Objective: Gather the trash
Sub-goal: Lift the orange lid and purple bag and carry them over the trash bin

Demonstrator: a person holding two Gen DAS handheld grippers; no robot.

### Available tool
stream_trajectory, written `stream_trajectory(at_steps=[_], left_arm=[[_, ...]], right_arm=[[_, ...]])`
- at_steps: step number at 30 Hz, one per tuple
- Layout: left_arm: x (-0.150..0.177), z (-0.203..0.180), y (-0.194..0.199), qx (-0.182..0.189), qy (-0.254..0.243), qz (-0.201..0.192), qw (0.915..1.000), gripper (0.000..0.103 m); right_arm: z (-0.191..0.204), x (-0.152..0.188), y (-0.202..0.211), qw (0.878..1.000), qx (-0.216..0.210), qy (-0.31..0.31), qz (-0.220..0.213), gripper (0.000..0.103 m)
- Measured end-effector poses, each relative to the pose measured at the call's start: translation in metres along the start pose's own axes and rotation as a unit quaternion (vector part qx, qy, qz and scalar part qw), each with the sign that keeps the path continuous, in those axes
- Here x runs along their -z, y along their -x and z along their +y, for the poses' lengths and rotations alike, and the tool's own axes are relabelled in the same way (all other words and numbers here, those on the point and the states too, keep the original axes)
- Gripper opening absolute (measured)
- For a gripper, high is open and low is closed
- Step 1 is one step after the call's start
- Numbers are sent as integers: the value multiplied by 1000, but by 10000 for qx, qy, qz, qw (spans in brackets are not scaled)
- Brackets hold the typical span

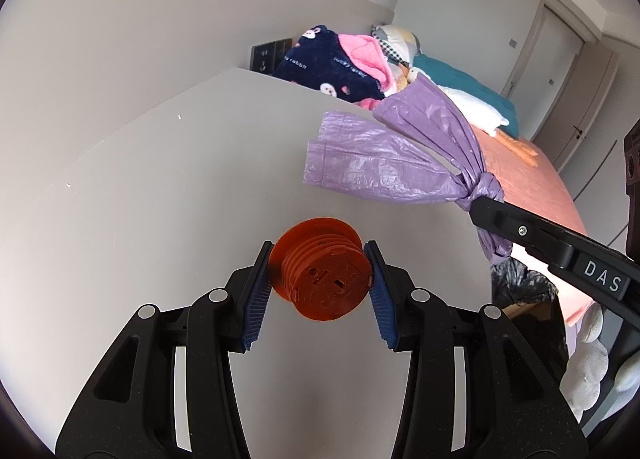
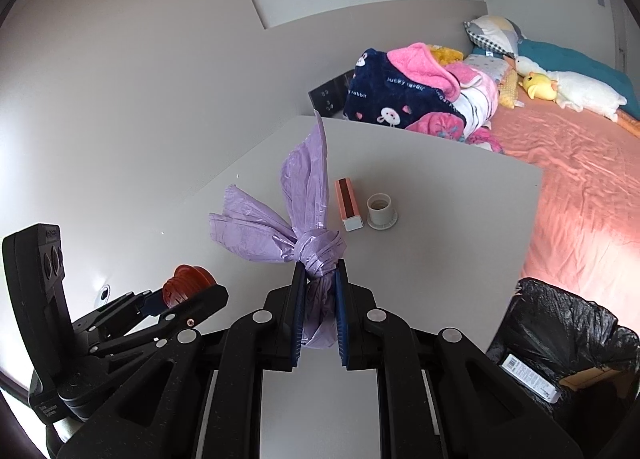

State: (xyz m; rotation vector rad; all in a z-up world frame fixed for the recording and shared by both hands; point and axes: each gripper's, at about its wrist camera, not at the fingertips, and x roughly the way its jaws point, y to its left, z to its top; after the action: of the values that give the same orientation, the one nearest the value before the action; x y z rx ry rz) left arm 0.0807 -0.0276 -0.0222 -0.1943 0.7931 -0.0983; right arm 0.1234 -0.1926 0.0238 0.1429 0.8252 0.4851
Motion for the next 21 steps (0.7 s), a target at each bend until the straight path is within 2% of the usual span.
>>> stream_trajectory(at_steps=[21], left_arm=[[14,-73,20,512,-534,-7,9973,44]], right_arm=[[-35,25,72,9982,277,-354,-391,15]])
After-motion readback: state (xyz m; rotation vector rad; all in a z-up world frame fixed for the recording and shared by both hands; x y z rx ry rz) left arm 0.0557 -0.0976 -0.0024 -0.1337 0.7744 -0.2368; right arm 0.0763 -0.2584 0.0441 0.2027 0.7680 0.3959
